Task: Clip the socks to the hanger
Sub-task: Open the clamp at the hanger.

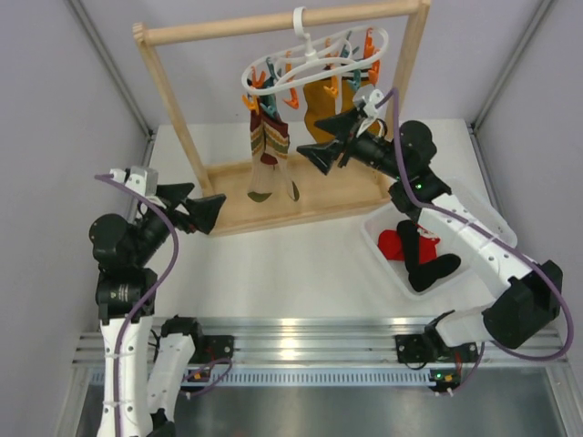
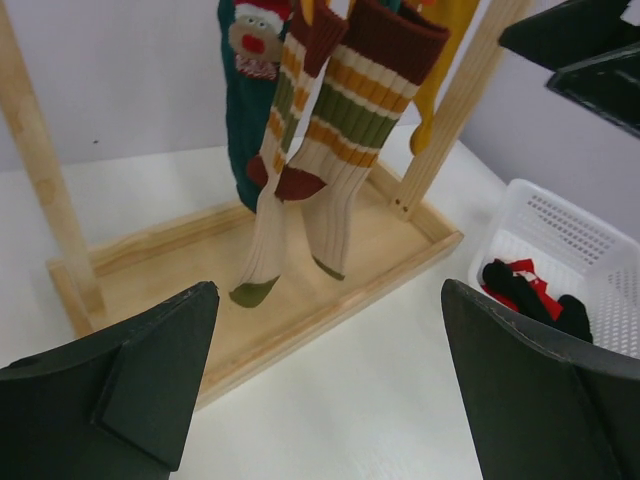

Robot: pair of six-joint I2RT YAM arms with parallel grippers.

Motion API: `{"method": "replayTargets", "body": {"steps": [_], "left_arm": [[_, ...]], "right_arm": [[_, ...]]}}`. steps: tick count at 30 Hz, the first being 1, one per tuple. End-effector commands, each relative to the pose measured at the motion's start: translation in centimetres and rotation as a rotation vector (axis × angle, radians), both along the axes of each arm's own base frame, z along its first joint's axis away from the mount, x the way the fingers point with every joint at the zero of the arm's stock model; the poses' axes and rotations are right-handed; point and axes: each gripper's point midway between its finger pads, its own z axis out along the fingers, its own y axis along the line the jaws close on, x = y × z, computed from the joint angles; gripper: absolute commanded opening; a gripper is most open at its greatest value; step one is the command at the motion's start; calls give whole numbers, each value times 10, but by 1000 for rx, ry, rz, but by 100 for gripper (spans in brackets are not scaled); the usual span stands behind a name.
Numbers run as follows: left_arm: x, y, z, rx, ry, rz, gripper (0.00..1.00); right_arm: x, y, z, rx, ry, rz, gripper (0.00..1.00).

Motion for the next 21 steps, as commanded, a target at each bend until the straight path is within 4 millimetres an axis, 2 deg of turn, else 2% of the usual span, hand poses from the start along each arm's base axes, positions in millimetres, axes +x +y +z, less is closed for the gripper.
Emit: {"method": "replayTargets", "body": {"steps": [1, 3, 4, 6, 8, 10, 13, 16, 21], "left_arm": [[-4, -18, 30, -27, -96, -126, 98], [-5, -23, 32, -43, -93, -158, 98], [-5, -23, 34, -46, -96, -160, 98], [-3, -23, 37, -50, -104, -160, 98], [-1, -23, 38, -57, -102, -159, 98], [-1, -24, 41, -62, -107, -167, 98], [2, -24, 39, -71, -98, -171, 98], [5, -24, 39, -71, -94, -166, 98], [8, -24, 41, -78, -95, -167, 98]], "right_arm": [[-2, 17, 55, 91, -254, -22, 79], [6, 20, 60, 111, -314, -73, 71], [15, 23, 55, 108, -315, -92, 69], [31, 17, 62, 126, -351, -183, 64], [50, 12, 60, 116, -378, -269, 61], [57, 11, 62, 120, -418, -305, 60], [62, 15, 62, 116, -447, -306, 59], [57, 25, 69, 122, -501, -249, 59], [66, 33, 72, 118, -497, -240, 59]]}}
